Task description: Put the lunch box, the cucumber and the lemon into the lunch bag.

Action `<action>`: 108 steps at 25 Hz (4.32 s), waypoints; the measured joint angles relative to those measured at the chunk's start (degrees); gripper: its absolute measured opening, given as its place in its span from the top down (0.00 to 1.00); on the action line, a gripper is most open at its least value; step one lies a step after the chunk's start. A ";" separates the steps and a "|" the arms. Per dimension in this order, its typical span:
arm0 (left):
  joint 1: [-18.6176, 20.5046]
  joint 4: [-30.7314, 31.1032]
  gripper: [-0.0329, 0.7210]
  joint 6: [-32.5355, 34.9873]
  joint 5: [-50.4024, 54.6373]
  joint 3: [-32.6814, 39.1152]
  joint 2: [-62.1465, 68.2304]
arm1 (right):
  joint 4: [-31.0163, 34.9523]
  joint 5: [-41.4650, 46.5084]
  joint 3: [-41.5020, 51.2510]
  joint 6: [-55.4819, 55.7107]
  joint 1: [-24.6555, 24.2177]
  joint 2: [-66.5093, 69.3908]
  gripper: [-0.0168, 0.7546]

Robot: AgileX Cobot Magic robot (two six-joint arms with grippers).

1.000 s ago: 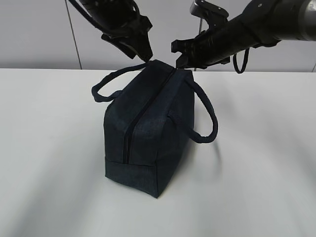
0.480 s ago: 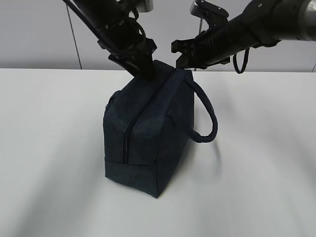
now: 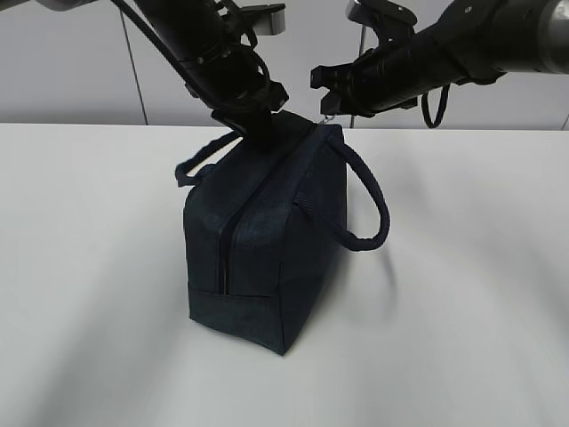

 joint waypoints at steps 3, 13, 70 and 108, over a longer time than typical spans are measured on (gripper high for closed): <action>0.00 0.00 0.96 0.00 0.00 0.00 0.00 | 0.00 -0.57 0.00 0.00 0.00 0.23 0.98; -0.56 -0.36 0.96 0.12 0.00 0.00 -0.33 | 0.65 -2.67 0.00 0.00 0.00 3.68 0.98; -1.52 0.07 0.96 0.42 0.00 0.00 -0.54 | 0.55 1.92 -0.54 0.95 -1.69 5.50 0.53; -1.60 18.95 0.50 -14.66 0.22 13.51 -20.81 | -35.52 43.83 -3.24 14.47 -1.69 -17.99 0.45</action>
